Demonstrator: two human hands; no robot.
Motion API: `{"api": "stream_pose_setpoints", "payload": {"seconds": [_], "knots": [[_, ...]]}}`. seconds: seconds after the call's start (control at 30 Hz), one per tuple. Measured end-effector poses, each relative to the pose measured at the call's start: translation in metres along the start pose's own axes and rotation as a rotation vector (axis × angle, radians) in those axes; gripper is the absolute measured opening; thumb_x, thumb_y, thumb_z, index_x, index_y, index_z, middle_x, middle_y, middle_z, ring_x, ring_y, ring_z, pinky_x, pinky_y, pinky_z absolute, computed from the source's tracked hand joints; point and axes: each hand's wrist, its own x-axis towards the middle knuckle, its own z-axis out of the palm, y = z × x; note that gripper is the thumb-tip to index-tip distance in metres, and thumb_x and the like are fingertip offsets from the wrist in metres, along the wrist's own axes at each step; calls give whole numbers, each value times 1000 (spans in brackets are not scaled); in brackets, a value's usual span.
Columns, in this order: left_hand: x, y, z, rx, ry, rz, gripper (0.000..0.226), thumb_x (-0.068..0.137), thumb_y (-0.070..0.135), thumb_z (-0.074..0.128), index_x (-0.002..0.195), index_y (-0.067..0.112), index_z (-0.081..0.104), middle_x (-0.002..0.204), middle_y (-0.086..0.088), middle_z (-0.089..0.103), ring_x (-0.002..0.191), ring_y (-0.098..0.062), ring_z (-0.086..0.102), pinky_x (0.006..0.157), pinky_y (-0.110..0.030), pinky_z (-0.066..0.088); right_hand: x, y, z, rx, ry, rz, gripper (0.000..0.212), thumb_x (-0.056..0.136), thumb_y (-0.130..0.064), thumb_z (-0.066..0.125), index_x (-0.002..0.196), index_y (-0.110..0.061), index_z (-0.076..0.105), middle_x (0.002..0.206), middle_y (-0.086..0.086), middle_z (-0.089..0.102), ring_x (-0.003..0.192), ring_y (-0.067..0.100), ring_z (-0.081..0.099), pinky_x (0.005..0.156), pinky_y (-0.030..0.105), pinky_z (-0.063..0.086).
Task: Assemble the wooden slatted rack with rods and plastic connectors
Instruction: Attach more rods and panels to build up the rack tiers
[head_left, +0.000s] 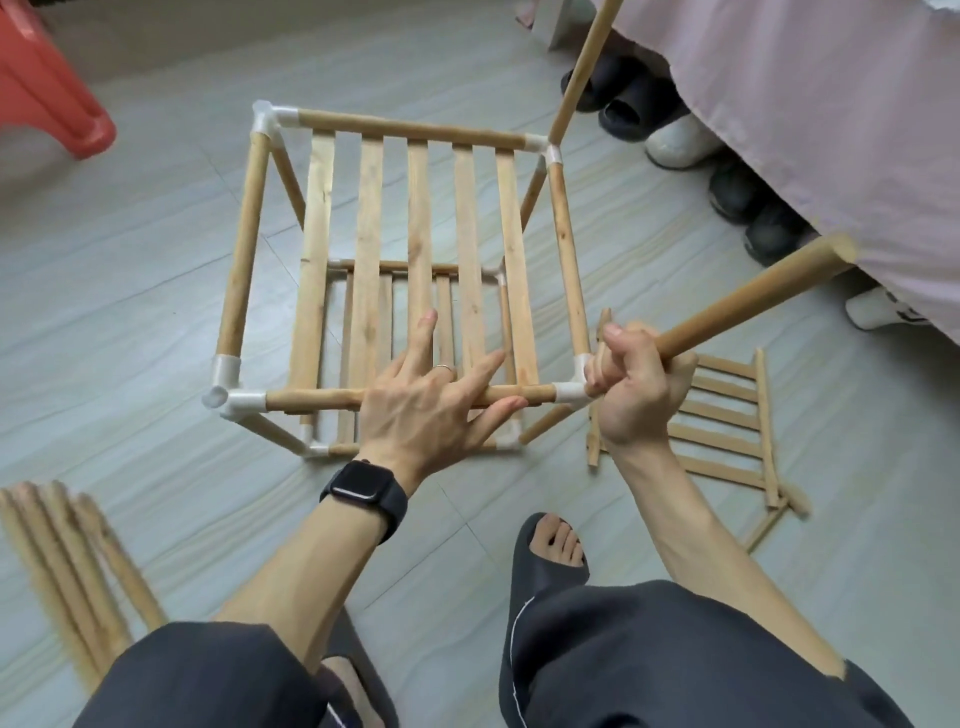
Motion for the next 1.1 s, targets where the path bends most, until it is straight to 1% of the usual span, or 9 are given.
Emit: {"api": "stream_pose_setpoints", "payload": {"seconds": [0.23,0.33,0.43,0.57,0.67,0.73,0.83,0.97,1.1], "knots": [[-1,8,-13,-30,-105,-61,64,96,71,24,132,35,64,69,-8,71,141,-39,43,88,-47,51,-5,-8,5,-82,51,54,47,81,-12,54,39,-25,40,40,-11,30,40,16,29,52,33,27],[-4,5,-23,-31,-213,-39,64,96,69,15,147,43,45,116,-12,71,149,-35,29,109,-52,35,-6,-12,6,-138,55,38,45,82,-17,57,41,-24,40,41,-6,32,42,18,33,52,40,31],[-13,-17,-44,7,-179,-72,60,98,64,20,154,45,31,152,-7,47,152,-30,23,122,-57,17,-4,-14,0,-192,44,65,47,84,-25,58,41,-24,41,42,-6,33,44,15,35,55,36,34],[-48,-60,-74,112,-236,-430,64,99,64,17,153,35,34,155,-6,43,155,-27,11,121,-60,4,3,-18,-7,-364,-32,74,50,90,-50,54,48,-24,50,46,-4,45,49,19,49,55,41,43],[-71,-68,-86,93,-416,-490,54,104,56,10,156,44,19,152,2,46,156,-22,-3,119,-62,-3,26,-36,-2,-659,-91,147,46,97,-65,42,88,-22,54,82,1,64,87,28,67,80,49,54],[-70,-57,-93,96,-443,-485,47,107,48,14,154,44,23,140,1,59,155,-27,9,119,-60,5,45,-50,0,-929,-171,265,44,98,-62,43,115,-22,37,120,8,54,117,35,56,97,51,47],[-53,-24,-104,181,-479,-469,36,108,45,23,135,38,46,105,1,75,134,-32,39,107,-49,27,51,-61,6,-1146,-259,427,88,91,-53,60,152,-16,8,151,18,23,137,41,32,110,54,36],[-38,25,-103,68,-502,-407,36,106,48,32,117,32,61,93,0,72,106,-28,58,105,-51,29,2,-41,16,-892,-410,666,103,83,-67,66,156,-11,19,156,12,35,128,33,49,96,53,50],[-24,41,-108,-107,-559,-363,37,101,45,37,116,31,68,110,-1,71,110,-27,59,104,-51,32,-40,-28,22,-787,-695,707,58,90,-68,58,123,-20,58,118,4,70,94,16,71,79,47,61]]}}
